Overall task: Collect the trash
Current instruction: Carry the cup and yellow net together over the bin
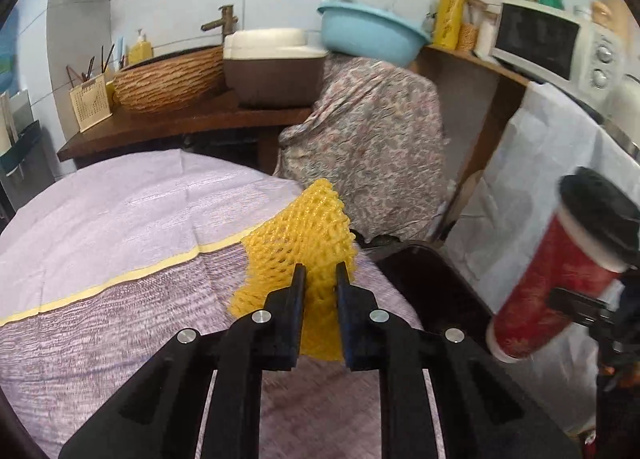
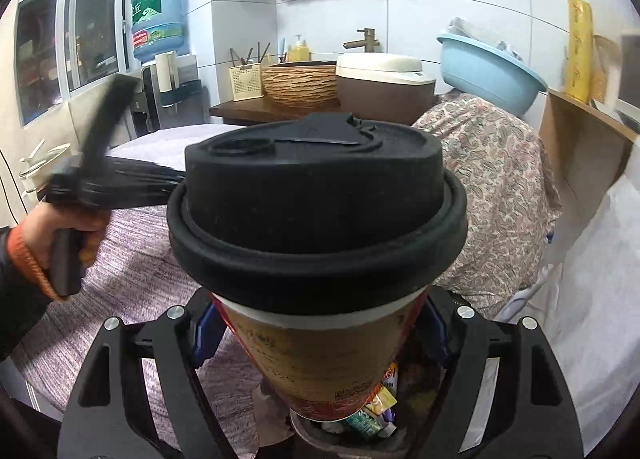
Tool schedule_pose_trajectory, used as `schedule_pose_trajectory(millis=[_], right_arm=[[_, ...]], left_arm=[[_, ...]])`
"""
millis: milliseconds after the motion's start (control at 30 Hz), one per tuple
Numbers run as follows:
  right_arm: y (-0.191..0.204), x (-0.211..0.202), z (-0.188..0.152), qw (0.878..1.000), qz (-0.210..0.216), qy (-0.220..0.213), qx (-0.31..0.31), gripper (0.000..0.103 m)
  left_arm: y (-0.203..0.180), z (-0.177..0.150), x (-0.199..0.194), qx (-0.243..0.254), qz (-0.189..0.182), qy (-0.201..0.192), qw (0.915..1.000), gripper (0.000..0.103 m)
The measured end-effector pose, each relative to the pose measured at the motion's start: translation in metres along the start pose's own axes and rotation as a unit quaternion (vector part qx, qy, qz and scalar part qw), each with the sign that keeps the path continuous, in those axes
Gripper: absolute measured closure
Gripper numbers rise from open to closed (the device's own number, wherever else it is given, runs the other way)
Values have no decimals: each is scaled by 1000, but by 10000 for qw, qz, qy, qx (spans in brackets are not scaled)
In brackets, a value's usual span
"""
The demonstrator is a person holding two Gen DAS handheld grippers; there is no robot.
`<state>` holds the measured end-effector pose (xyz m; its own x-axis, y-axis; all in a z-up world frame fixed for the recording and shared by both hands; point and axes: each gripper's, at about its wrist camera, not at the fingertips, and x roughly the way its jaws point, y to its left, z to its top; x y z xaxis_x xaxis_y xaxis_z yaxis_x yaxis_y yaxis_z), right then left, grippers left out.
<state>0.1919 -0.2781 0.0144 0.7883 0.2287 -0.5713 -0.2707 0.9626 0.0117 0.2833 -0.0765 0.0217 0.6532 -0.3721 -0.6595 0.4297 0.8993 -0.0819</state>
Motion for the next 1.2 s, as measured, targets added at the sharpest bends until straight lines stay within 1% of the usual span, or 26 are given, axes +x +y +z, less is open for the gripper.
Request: schedule_pose_trajectory(millis=[100, 200, 233, 300, 367, 467, 600, 767, 900, 1133, 1200], right_arm=[[-5, -4, -14, 9998, -104, 42, 149, 25], [-13, -6, -29, 9991, -185, 69, 363, 25], [-15, -7, -35, 9988, -224, 81, 426, 25], [-23, -7, -47, 9977, -329, 140, 572, 25], [-30, -4, -59, 9965, -424, 209, 684, 25], [-38, 5, -75, 9949, -575, 333, 761, 25], [-52, 23, -93, 9926, -685, 356, 934, 25], [-68, 53, -104, 9906, -685, 380, 1123, 25], [-76, 81, -114, 9881, -703, 571, 1246, 25], [-88, 131, -143, 9813, -769, 1044, 1419, 25], [-89, 140, -148, 9790, -820, 1141, 1479, 22]], left_arm=[[-22, -9, -19, -7, -248, -117, 9996, 88], [-45, -16, -26, 92, -348, -188, 9992, 88], [-56, -19, -27, 83, -464, -197, 9987, 88], [-74, -22, -26, 112, -710, -162, 9973, 88], [-89, -23, -24, 173, -823, -156, 9963, 88], [-111, -26, -14, 130, -1039, -80, 9945, 88], [-131, -34, -3, 236, -997, -2, 9947, 88], [-138, -40, 2, 293, -957, 71, 9950, 88], [-136, -43, 8, 280, -902, 156, 9954, 88], [-134, -45, 16, 246, -911, 269, 9952, 88], [-134, -45, 16, 255, -908, 275, 9952, 88]])
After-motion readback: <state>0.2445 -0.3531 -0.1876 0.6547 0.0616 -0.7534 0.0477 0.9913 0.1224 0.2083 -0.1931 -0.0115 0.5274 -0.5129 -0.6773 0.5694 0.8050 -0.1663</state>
